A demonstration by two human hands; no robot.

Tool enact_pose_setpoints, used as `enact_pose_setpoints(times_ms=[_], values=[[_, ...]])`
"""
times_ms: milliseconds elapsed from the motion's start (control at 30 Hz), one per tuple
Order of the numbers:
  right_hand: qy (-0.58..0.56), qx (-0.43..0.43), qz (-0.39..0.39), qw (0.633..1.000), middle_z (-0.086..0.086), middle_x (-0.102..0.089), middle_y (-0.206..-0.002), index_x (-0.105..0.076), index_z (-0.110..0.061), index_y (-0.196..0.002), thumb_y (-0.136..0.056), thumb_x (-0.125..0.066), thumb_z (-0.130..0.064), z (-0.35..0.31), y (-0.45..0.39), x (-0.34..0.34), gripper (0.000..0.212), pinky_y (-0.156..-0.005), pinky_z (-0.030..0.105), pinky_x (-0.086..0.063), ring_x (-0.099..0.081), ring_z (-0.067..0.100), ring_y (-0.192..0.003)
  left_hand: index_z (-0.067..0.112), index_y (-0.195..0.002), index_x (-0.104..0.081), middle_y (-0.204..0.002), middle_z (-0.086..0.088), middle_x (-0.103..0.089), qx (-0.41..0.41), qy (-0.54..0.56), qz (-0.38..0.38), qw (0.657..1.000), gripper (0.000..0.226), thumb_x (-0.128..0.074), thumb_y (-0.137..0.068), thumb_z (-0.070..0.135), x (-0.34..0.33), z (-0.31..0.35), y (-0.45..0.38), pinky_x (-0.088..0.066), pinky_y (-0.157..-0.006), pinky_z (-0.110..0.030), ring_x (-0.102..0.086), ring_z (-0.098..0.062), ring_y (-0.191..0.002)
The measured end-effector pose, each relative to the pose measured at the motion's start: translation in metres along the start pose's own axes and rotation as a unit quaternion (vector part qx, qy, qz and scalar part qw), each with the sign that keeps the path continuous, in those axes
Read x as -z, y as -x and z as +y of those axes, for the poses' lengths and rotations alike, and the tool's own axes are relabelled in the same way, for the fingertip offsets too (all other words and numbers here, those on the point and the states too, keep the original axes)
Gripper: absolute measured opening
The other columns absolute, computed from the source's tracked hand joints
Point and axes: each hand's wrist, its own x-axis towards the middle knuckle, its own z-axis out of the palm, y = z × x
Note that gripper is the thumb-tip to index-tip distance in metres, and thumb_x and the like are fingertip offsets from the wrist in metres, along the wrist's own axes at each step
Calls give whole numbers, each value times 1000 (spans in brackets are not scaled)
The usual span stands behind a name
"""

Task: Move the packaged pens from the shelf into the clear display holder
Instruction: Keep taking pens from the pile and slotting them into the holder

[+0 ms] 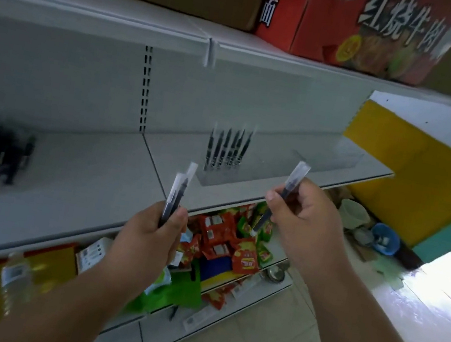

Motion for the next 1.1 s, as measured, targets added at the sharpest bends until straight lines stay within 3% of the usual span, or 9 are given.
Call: enact_pose_setpoints(times_ms=[100, 200, 267, 333, 467, 633, 800, 967, 1100], values=[[-4, 15, 6, 1000, -16, -64, -72, -61, -30, -83, -92, -64, -37, 17, -24, -2, 11, -58, 14, -45, -60, 0, -70, 22, -65, -45, -53, -2, -39, -10, -24, 11, 1000, 39, -48, -101, 37, -15, 3, -22, -31, -50, -36, -33, -17, -46], [-25, 12, 26, 999, -2, -65, -75, -59, -26, -86, -94, -53, -47, 28, -44, -6, 23, -66, 42, -55, -65, 16, -71, 23, -60, -44, -52, -2, -38, -7, -34, 4, 999, 43, -47, -101, 36, -27, 15, -54, -30, -50, -34, -33, -18, -46], [-40, 9, 35, 999, 6, -66, -77, -57, -21, -87, -94, -43, -54, 38, -57, -6, 36, -67, 51, -54, -65, 24, -71, 25, -57, -47, -52, 1, -38, 2, -11, -2, 1000, 46, -48, -102, 34, -40, 23, -75, -28, -47, -29, -32, -15, -45], [-43, 5, 31, 999, 7, -66, -77, -56, -18, -89, -98, -42, -49, 49, -72, -4, 36, -67, 53, -54, -65, 26, -73, 29, -54, -50, -52, 5, -36, 11, 10, -2, 1000, 48, -48, -102, 33, -53, 28, -88, -27, -46, -26, -30, -13, -46], [-49, 29, 23, 998, 9, -66, -78, -56, -18, -91, -100, -47, -40, 62, -112, 2, 25, -67, 48, -53, -65, 28, -74, 26, -58, -46, -55, 3, -33, 19, 18, -1, 1000, 43, -48, -101, 32, -69, 27, -101, -26, -46, -25, -28, -14, -49], [-48, 107, -7, 993, 5, -66, -75, -57, -13, -86, -96, -59, -31, 74, -176, -17, 21, -67, 40, -52, -65, 20, -72, 18, -69, -39, -55, 4, -30, 17, 67, 73, 995, 35, -46, -102, 26, -86, 28, -122, -24, -42, -22, -23, -12, -48], [-30, 184, -108, 976, -8, -66, -80, -54, -23, -85, -96, -57, -31, 87, -232, -38, 15, -65, 21, -48, -61, 5, -73, 25, -60, -44, -57, 2, -34, 18, 67, 183, 981, 41, -49, -100, 28, -110, 17, -130, -25, -48, -29, -26, -15, -50], [-56, 235, -189, 952, -3, -66, -85, -56, -15, -93, -98, -53, -31, 96, -252, -53, 17, -73, 32, -54, -63, 12, -76, 22, -62, -46, -59, 1, -34, 27, 105, 271, 956, 39, -50, -101, 25, -135, 11, -124, -23, -50, -30, -27, -14, -51], [-5, 285, -225, 932, -5, -60, -77, -56, -16, -94, -99, -52, -34, 96, -264, -47, 20, -60, 22, -44, -54, 5, -66, 25, -59, -53, -61, 0, -36, 47, 126, 283, 950, 42, -50, -101, 24, -153, 9, -120, -27, -46, -27, -29, -13, -52]])
